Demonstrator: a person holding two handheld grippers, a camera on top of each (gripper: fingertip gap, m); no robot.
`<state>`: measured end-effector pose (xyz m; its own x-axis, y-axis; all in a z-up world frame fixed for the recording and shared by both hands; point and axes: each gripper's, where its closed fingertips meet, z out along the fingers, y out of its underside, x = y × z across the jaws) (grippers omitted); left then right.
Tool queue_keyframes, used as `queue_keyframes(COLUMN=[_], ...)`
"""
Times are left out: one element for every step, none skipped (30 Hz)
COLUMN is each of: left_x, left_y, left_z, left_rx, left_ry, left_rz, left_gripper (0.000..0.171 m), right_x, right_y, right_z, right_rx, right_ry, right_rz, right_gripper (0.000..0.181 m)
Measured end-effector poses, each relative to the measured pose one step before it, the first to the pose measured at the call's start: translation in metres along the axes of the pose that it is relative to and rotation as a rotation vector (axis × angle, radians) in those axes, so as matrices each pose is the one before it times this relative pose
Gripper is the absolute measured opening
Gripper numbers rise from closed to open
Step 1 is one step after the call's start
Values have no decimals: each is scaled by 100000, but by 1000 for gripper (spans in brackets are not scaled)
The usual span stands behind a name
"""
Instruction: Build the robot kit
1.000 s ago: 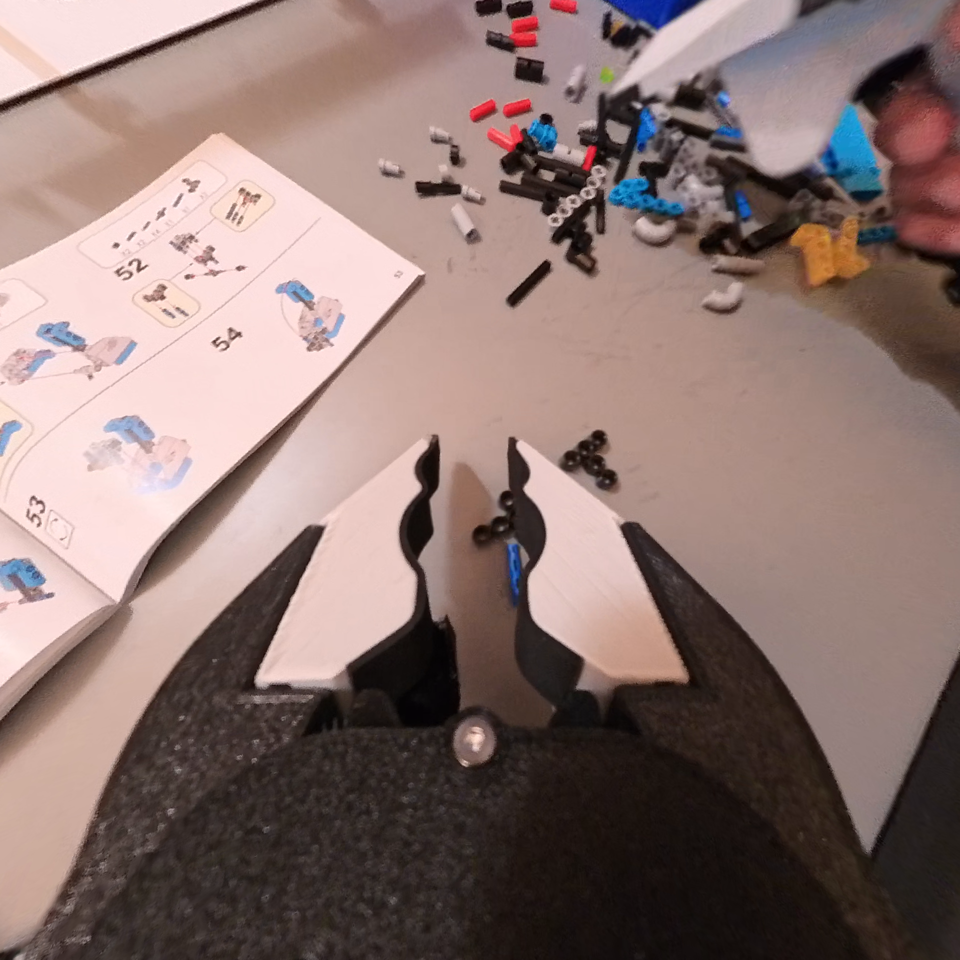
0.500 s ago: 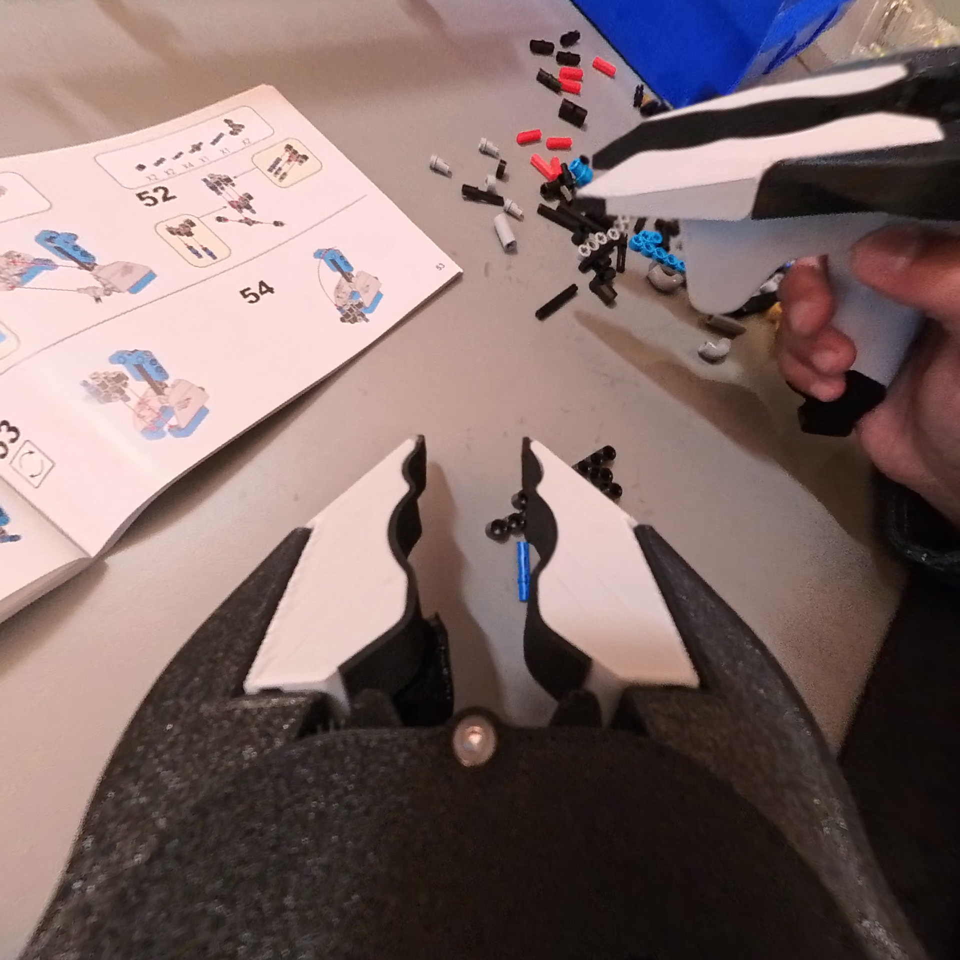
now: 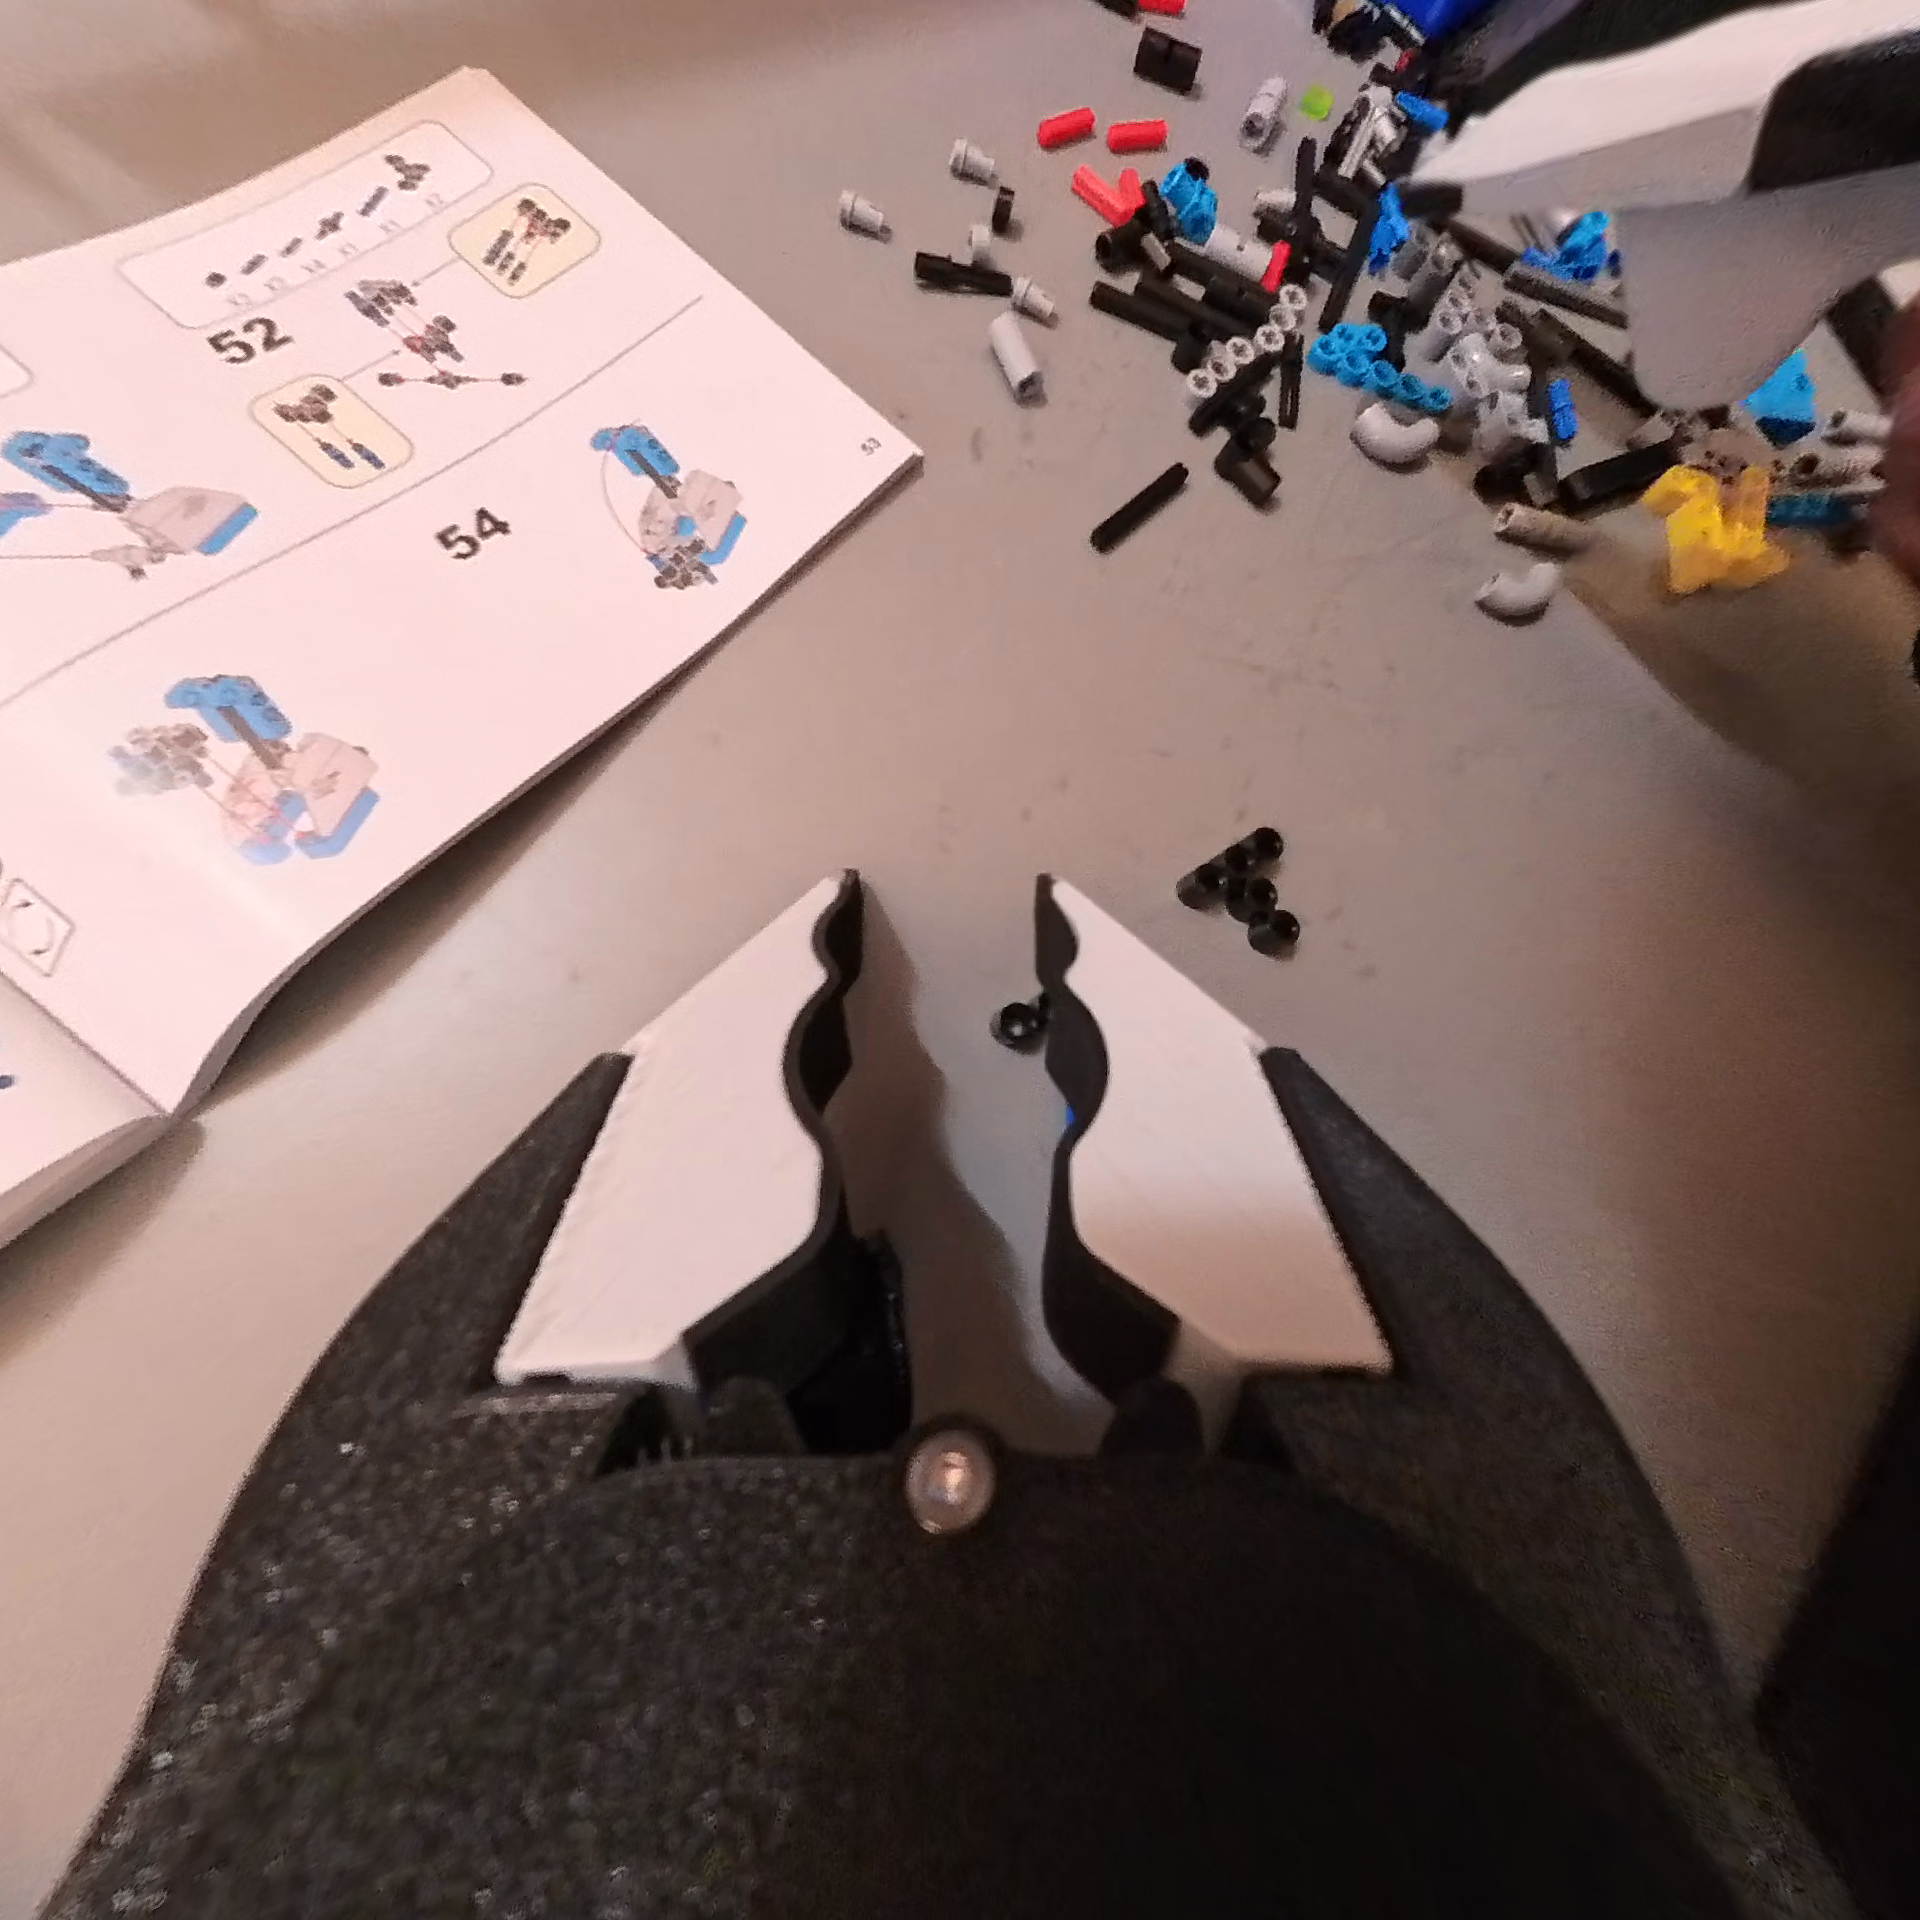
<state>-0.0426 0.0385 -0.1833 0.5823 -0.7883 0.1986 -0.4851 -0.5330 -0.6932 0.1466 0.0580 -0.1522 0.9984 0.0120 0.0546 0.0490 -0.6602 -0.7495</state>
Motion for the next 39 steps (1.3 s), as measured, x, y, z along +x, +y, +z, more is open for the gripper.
queue_keyframes(left_x=[12, -2, -17, -21, -2, 2, -1, -10, -7, -11, -21, -6, 12, 6, 15, 3, 6, -6, -3, 2, 14, 1, -4, -14, -13, -5, -8, 8, 0, 0, -4, 4, -2, 12, 5, -2, 7, 13, -7], left_y=[17, 14, 21, 8, -8, -3, -12, -8, 2, 1, 5, 20, 20, 24, 34, 33, 19, 12, -11, 7, 24, 39, 49, 32, 28, 5, 3, 0, -3, 3, 0, -4, 1, 8, 7, 9, 6, 5, 5], left_z=[18, 18, 16, 15, 17, 12, 3, 2, 10, 2, 8, 2, -6, -12, -21, -15, -24, -15, -13, -13, -19, -34, -55, -49, -31, -30, -7, 14, 8, 8, 6, 5, -1, -1, -4, -8, -3, -17, -13], left_rx=[-176, -161, -98, -13, 58, 73, 48, 20, 38, 31, -70, -145, -154, -191, -226, -201, -150, -83, -6, -13, -96, -134, 22, 66, 33, -51, -57, 46, 21, -19, -3, 30, -7, -56, -53, -25, -41, -49, -1], left_ry=[-549, -571, -533, -461, -306, -85, 4, 13, -45, -158, -243, -239, -262, -229, -140, -18, 85, 154, 176, 154, 149, 175, 189, 245, 246, 218, 108, -32, -130, -171, -142, -65, -18, 5, 25, 29, 50, 93, 142], left_rz=[605, 755, 859, 668, 201, -219, -283, -144, -9, 148, 298, 393, 421, 375, 345, 227, 15, -199, -298, -198, -70, -4, 2, -167, -342, -339, -183, -5, 139, 249, 170, 4, -10, 30, -21, 6, 4, -62, -95], left_gripper=[33, 33, 33, 33, 33, 33, 33, 33, 33, 33, 32, 32, 32, 32, 33, 33, 33, 32, 32, 32, 33, 33, 33, 33, 32, 32, 32, 32, 32, 32, 32, 32, 32, 32, 32, 32, 32, 32, 32], right_x=[157, 309, 417, 340, 287, 267, 95, -126, -478, -604, -678, -727, -598, -422, -414, -421, -333, -132, -18, 334, 671, 446, 387, 209, 164, 333, 233, -148, -286, -458, -654, -774, -817, -720, -536, -358, -135, 111, 235], right_y=[394, 321, 296, 266, 210, 187, 144, 72, 21, -21, -77, -85, -54, -44, -28, 43, 45, 11, -74, -36, -14, 47, 59, 61, 78, 138, 173, 95, -77, -133, -312, -372, -355, -199, -41, 72, 183, 251, 174], right_z=[112, 71, 28, -6, -44, -49, -30, -25, 14, 71, 150, 186, 205, 177, 170, 167, 180, 171, 143, 91, 75, 73, 72, 76, 113, 132, 148, 107, -39, -58, -94, -75, 18, 150, 255, 310, 309, 285, 218], right_rx=[-1490, -1106, -806, -403, -33, -40, -10, 123, 7, -52, -187, -637, -984, -719, -123, -357, -642, -754, -487, -495, -491, -497, -458, -592, -732, -807, -1034, -543, 450, 408, 1529, 1731, 1069, -13, -954, -1186, -1449, -1573, -1049], right_ry=[1058, 1379, 1242, 86, -712, -718, -1135, -1513, -2640, -2525, -2689, -2958, -2091, -834, -887, -1072, -713, 279, 652, 2351, 3497, 1164, 261, -872, -865, 894, 929, -736, -1055, -1618, -2305, -2350, -2219, -1679, -1037, -401, 320, 1144, 1281], right_rz=[-1189, -597, 296, 1271, 1815, 1865, 1367, 1085, 403, -282, -497, -789, -1160, -1292, -1439, -1254, -967, -777, -696, -443, 551, 1242, 2512, 2797, 1651, 649, 142, 41, -232, -653, -1414, -1870, -2032, -1844, -1559, -1220, -808, -506, 1], right_gripper=[30, 29, 29, 30, 29, 30, 30, 30, 30, 30, 30, 30, 30, 30, 30, 30, 30, 30, 30, 29, 27, 27, 27, 27, 26, 26, 26, 26, 25, 25, 25, 25, 25, 26, 26, 26, 26, 26, 25])
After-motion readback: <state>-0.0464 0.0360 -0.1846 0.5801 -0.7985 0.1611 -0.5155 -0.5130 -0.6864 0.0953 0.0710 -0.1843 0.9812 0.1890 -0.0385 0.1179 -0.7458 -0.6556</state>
